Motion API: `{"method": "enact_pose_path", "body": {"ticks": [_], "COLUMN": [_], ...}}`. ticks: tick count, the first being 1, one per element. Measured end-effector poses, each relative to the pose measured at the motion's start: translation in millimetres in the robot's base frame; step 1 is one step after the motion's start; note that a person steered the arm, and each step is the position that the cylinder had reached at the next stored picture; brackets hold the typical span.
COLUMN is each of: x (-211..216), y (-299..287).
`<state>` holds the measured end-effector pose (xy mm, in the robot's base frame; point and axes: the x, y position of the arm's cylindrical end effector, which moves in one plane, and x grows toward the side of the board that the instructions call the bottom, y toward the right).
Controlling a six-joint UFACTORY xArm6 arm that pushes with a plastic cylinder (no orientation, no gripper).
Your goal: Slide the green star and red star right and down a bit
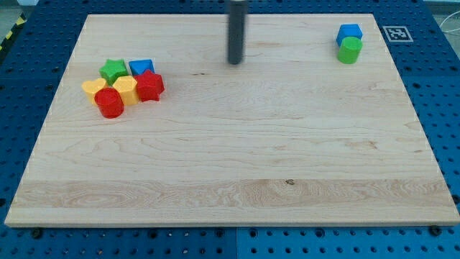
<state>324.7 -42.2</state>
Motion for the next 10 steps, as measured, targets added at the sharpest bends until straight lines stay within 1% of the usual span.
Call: {"method": "enact_pose_path", "body": {"ticks": [1, 2, 3, 4, 6, 8, 10], "x": [0, -1, 7, 33, 25, 36, 44], "y": [-103, -179, -224, -211, -149, -130, -83]}}
